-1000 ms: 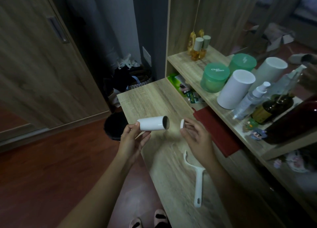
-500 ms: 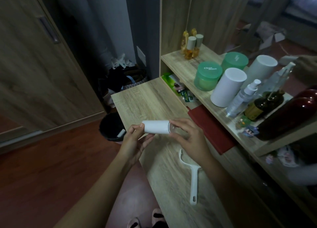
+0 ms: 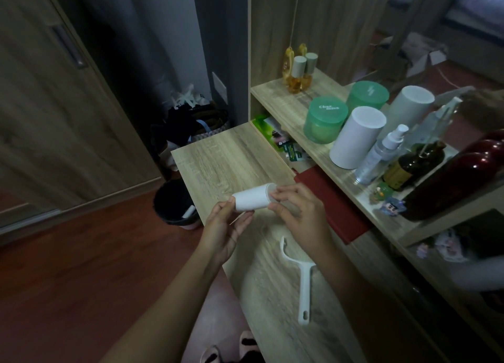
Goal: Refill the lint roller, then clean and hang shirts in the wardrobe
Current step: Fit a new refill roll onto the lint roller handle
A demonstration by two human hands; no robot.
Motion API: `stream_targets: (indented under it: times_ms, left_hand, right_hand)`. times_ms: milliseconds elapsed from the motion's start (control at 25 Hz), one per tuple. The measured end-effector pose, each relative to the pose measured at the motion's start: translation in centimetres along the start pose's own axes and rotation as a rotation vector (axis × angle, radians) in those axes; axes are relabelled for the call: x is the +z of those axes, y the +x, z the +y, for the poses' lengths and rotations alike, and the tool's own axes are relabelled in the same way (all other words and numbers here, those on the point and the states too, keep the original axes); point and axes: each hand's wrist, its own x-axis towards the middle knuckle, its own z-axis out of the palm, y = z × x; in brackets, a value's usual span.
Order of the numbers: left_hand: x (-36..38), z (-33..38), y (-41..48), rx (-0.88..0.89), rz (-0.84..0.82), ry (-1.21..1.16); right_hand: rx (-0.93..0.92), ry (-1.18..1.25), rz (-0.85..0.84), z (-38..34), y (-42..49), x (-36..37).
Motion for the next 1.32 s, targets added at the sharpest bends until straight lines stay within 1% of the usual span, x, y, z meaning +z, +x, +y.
stream_targets:
  times_ms: [120,240,360,480,520,600,680,720,760,800,840,920,1000,1200,1240,1320]
  left_hand:
    - [0.6,-0.2,0.1,-0.004,0.029,-0.020]
    - [1.5,-0.5,0.5,-0.013,0.056,0.036]
    - [2.0,-0.7,1.0,-0.008,0.076,0.043]
    - [2.2,-0.8,1.3,-0.025,0.079,-0.004]
    - [2.3,-0.9,1.3,-0.034,0.081,-0.014]
    - [2.3,-1.0,1.5,-0.046,0.083,-0.012]
    - [2.3,-1.0,1.6,-0.045,0.077,0.003]
    - [2.2,-1.0,1.6,-0.045,0.080,0.009]
    - [2.2,-1.0,1.6,-0.045,0.086,0.013]
    - [2.2,-1.1,1.6,-0.044,0.090,0.016]
    - [2.1,-1.1,1.6,-0.043,0.092,0.021]
    - [2.1,-1.2,1.6,-0.044,0.094,0.032]
    - [2.1,-1.3,1.7,-0.045,0.092,0.044]
    - [1.5,-1.6,2.0,-0.044,0.090,0.074]
    - [1.4,-1.5,2.1,-0.050,0.092,0.082]
    - [1.0,-1.4,2.3,-0.073,0.095,0.124]
  right_hand:
    - [0.015,-0.014,-0.040,0.2,0.0,-0.3]
    - [0.027,-0.031,-0.039,0.6,-0.4,-0.4]
    - [0.017,-0.021,-0.056,0.7,-0.9,-0.7]
    - [0.061,0.023,-0.026,0.4,-1.4,-1.3]
    - [0.104,0.059,0.007,0.4,-1.7,-1.5]
    - [0.237,0.092,0.135,0.7,-2.8,-1.7]
    - [0.461,0.008,0.263,2.0,-4.5,-1.4]
    - [0.599,-0.095,0.279,3.0,-5.6,-1.0]
    - [0.721,-0.246,0.245,4.0,-6.9,-0.5]
    - [0.815,-0.391,0.180,5.0,-8.3,0.0]
    - [0.878,-0.488,0.125,5.7,-9.4,0.4]
    - [0.938,-0.544,0.097,6.5,-10.8,1.0]
    - [0.972,-0.528,0.097,6.9,-11.1,1.3]
    - [1.099,-0.321,0.129,6.6,-10.3,1.6]
    - [1.091,-0.307,0.126,6.4,-9.9,1.5]
    - [0.995,-0.316,0.079,5.8,-8.9,1.2]
